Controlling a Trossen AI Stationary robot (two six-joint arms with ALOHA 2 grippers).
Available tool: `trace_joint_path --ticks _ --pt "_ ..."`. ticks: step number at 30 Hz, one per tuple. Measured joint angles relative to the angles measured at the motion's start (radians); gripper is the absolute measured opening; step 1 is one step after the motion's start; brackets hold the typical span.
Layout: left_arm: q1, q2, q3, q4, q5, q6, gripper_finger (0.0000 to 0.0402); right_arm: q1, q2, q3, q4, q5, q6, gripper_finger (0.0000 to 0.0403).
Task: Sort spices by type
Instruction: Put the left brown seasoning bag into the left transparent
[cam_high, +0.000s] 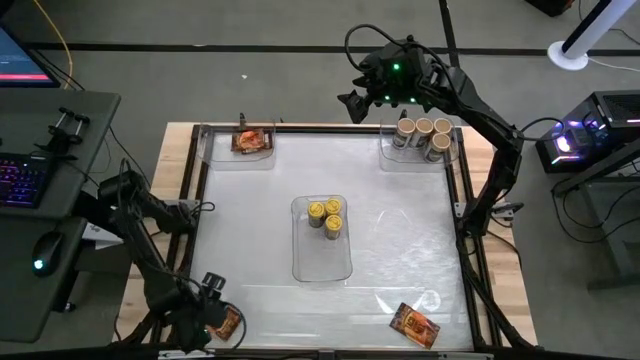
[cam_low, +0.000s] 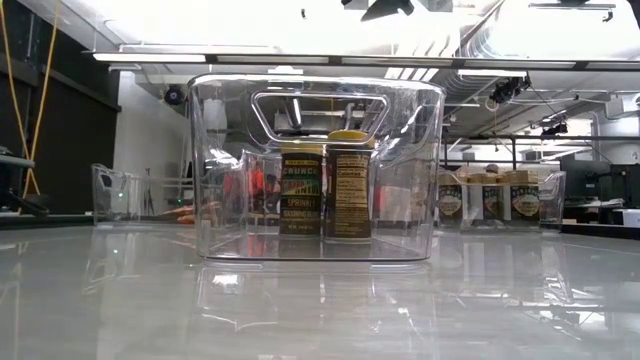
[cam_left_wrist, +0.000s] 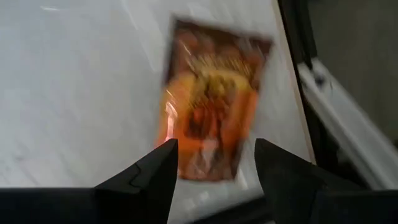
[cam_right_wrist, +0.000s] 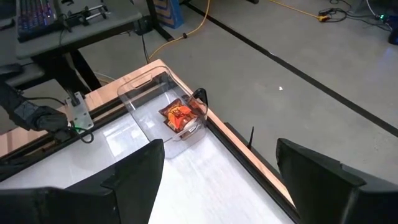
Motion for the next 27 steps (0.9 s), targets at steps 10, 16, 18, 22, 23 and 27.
trace_joint_path --ticks 10,16,18,22,23,27 --pt "-0.012 -0.001 -0.165 0.154 0.017 0.124 0.0200 0.000 0.000 0.000 -0.027 -0.004 0.024 0.0302" --pt "-0.006 -0.001 -0.216 0.208 0.035 0.117 0.0200 0.000 0.000 0.000 -0.049 -0.003 0.024 0.0302" --pt "-0.005 -0.002 -0.217 0.243 0.034 0.133 0.0200 0.000 0.000 0.000 -0.049 0.005 0.024 0.0302" --pt "-0.005 -0.002 -0.217 0.301 0.030 0.119 0.0200 0.000 0.000 0.000 -0.049 0.011 0.024 0.0302" --pt "-0.007 0.001 -0.217 0.313 0.029 0.115 0.0200 -0.003 0.000 0.000 -0.049 0.012 0.023 0.0302" --pt "-0.007 0.030 -0.216 0.332 0.018 0.108 0.0200 -0.003 0.000 0.000 -0.049 0.012 0.017 0.0302"
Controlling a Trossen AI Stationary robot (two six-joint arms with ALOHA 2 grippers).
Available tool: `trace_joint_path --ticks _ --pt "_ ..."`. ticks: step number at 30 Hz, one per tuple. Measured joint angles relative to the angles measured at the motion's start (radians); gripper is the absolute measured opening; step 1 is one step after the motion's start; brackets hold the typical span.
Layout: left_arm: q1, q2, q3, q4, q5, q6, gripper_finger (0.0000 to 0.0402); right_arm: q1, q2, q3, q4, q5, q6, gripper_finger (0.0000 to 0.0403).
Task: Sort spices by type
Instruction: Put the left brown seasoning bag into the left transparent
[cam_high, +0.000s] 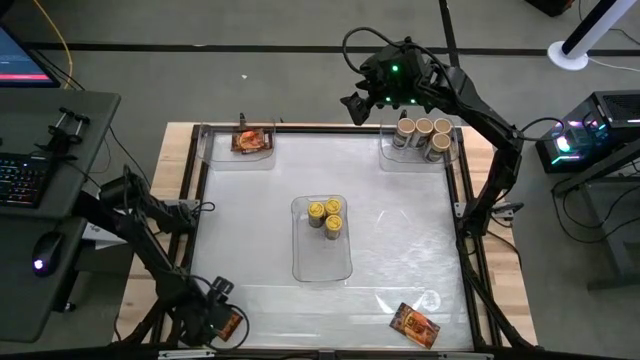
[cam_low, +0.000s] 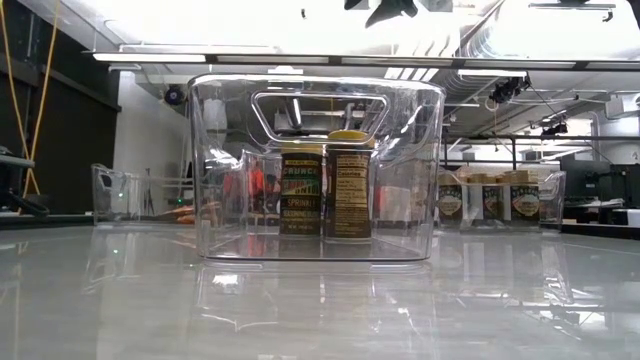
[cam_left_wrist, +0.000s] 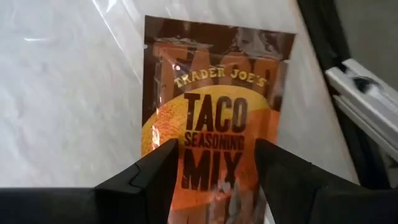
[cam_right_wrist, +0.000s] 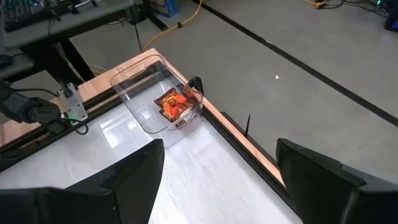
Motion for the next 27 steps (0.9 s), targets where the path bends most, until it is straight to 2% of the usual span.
trace_joint_path --ticks 11,14,18,19,24,27 --pt "0.001 0.064 0.005 0.053 0.022 -0.003 0.0193 0.000 0.000 0.000 -0.003 0.000 -0.001 0.0302" --pt "0.004 0.064 0.004 0.053 0.026 -0.014 0.0151 0.000 0.000 0.000 -0.003 0.001 -0.001 0.0302" --pt "0.011 0.066 0.003 0.053 0.039 -0.049 0.0038 0.000 0.000 0.000 -0.003 0.001 -0.008 0.0302" --pt "0.017 0.066 0.003 0.052 0.045 -0.065 0.0021 0.000 0.000 0.000 -0.003 0.001 -0.015 0.0302" --pt "0.044 0.048 0.001 0.026 0.054 -0.088 0.0011 0.000 0.000 0.000 -0.003 0.001 -0.020 0.0302" --pt "0.070 -0.005 -0.006 -0.081 0.026 -0.088 0.0005 0.000 0.000 0.000 -0.003 0.001 -0.020 0.0302"
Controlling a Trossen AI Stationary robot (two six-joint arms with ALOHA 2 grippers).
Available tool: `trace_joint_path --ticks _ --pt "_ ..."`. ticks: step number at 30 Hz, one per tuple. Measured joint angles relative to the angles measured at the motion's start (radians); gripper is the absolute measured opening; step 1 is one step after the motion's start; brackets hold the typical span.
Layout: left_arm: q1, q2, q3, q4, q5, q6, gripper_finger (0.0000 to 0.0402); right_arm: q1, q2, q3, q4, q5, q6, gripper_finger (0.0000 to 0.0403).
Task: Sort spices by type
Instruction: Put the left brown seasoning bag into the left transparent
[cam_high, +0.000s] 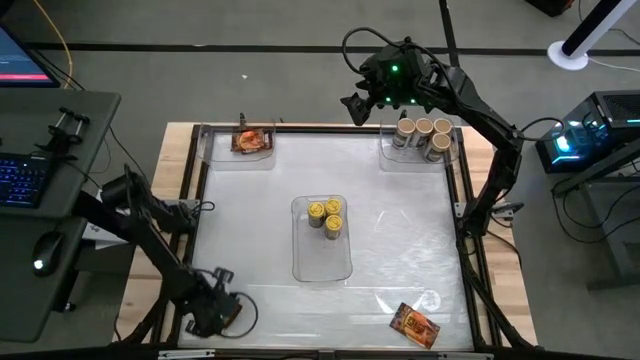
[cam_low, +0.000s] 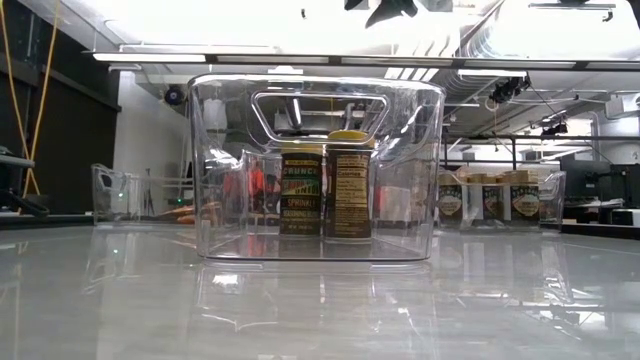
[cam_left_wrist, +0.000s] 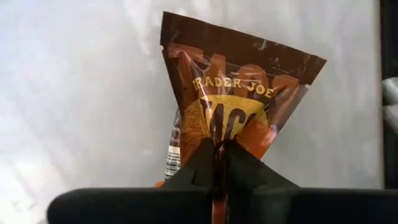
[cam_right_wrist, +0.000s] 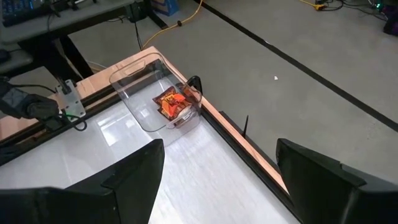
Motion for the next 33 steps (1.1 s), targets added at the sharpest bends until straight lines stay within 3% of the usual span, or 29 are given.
trace_joint_path --ticks 7,10,13,18,24,29,33 --pt "0.138 -0.301 0.003 -0.295 -0.231 0.086 0.0001 -0.006 0.000 0.000 0.000 0.000 -0.007 0.0302" --pt "0.290 -0.444 0.005 -0.377 -0.391 0.154 0.0001 -0.011 0.000 0.000 0.000 0.000 -0.003 0.0302" --pt "0.544 -0.547 0.005 -0.411 -0.452 0.229 0.0001 -0.013 0.000 0.000 -0.001 0.000 0.002 0.0302" --pt "1.022 -0.592 0.049 -0.357 -0.439 0.593 0.0000 -0.013 0.000 0.000 -0.002 0.000 0.074 0.0302" --pt "1.495 -0.507 0.161 -0.173 -0.351 1.057 0.0000 0.000 0.000 0.000 0.008 0.001 0.127 0.0302" --pt "1.754 -0.393 0.157 -0.157 -0.236 1.257 0.0000 0.008 0.000 0.000 0.008 0.000 0.159 0.0302" --pt "1.858 -0.298 0.128 -0.138 -0.141 1.297 0.0000 0.017 0.000 0.000 0.008 0.004 0.159 0.0302"
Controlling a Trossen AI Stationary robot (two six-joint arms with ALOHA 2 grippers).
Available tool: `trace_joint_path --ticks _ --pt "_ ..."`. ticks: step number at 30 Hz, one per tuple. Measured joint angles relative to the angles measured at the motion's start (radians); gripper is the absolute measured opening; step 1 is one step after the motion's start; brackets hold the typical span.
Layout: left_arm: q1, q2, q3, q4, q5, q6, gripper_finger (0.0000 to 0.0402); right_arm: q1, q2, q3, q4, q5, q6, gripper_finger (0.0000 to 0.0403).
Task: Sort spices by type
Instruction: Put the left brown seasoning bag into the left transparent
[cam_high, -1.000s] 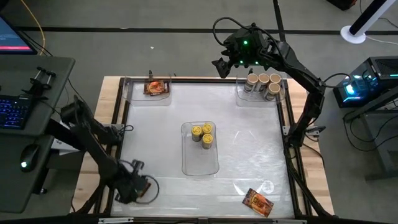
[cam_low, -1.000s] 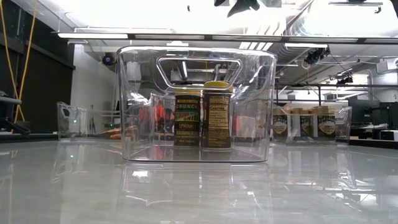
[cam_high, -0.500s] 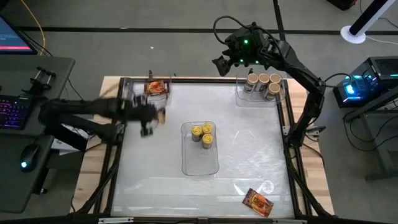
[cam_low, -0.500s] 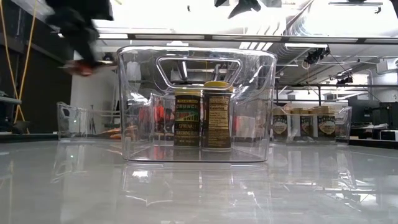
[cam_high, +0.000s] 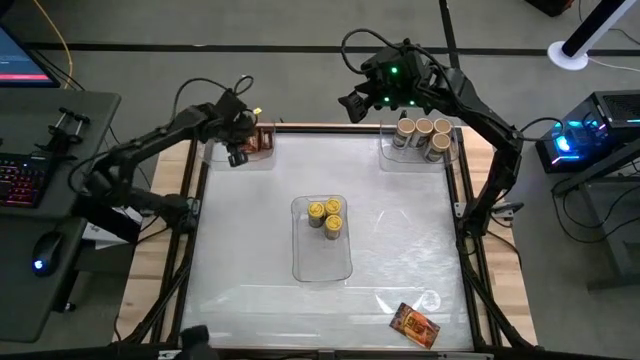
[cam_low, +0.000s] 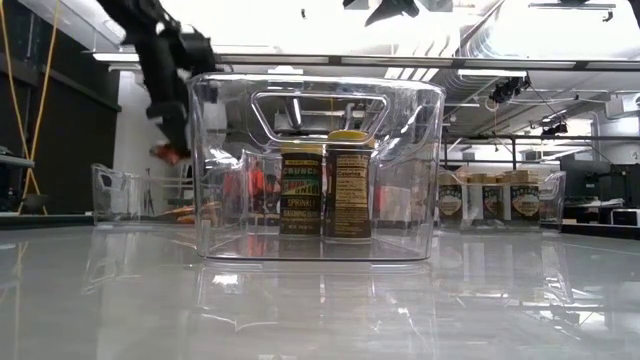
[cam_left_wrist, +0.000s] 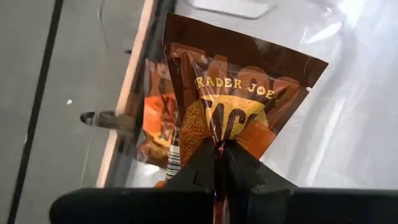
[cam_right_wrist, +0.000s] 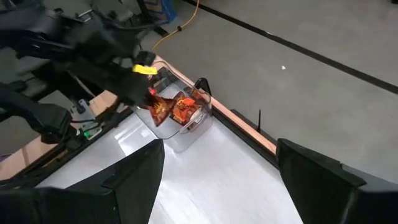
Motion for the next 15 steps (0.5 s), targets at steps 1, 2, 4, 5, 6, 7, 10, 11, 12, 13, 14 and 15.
trace_joint_path --ticks 1,2,4,5,6,7,10,11,12,13,14,15 --pt "0.012 0.018 -0.011 0.031 0.004 0.011 0.0000 0.004 0.000 0.000 0.000 0.008 0.000 0.0302" --pt "0.021 0.036 -0.021 0.068 0.005 0.022 0.0000 0.007 0.000 0.000 0.000 0.020 -0.001 0.0302" --pt "0.031 0.068 -0.028 0.107 0.010 0.052 0.0000 0.015 0.000 0.000 0.000 0.045 -0.001 0.0302" --pt "0.033 0.083 -0.028 0.110 0.020 0.063 0.0000 0.017 0.000 0.000 0.000 0.050 0.000 0.0302" --pt "0.033 0.097 -0.028 0.106 0.039 0.069 0.0000 0.019 0.000 0.000 0.000 0.052 0.000 0.0302" --pt "0.032 0.108 -0.029 0.099 0.062 0.072 0.0000 0.019 0.000 0.000 0.000 0.052 0.000 0.0302" --pt "0.021 0.129 -0.029 0.091 0.103 0.062 0.0000 0.019 0.000 0.000 -0.010 0.052 0.000 0.0302" --pt "0.017 0.134 -0.029 0.091 0.111 0.055 0.0000 0.019 0.000 0.000 -0.013 0.053 0.000 0.0302" --pt "0.014 0.139 -0.029 0.094 0.114 0.051 0.0000 0.019 0.000 0.000 -0.015 0.053 0.000 0.0302" --pt "0.011 0.144 -0.029 0.097 0.115 0.050 0.0000 0.019 0.000 0.000 -0.016 0.054 0.000 0.0302" --pt "0.009 0.147 -0.029 0.097 0.115 0.048 0.0000 0.019 0.000 0.000 -0.016 0.054 0.000 0.0302" --pt "0.008 0.150 -0.029 0.095 0.115 0.046 0.0000 0.019 0.000 0.000 -0.016 0.055 0.000 0.0302"
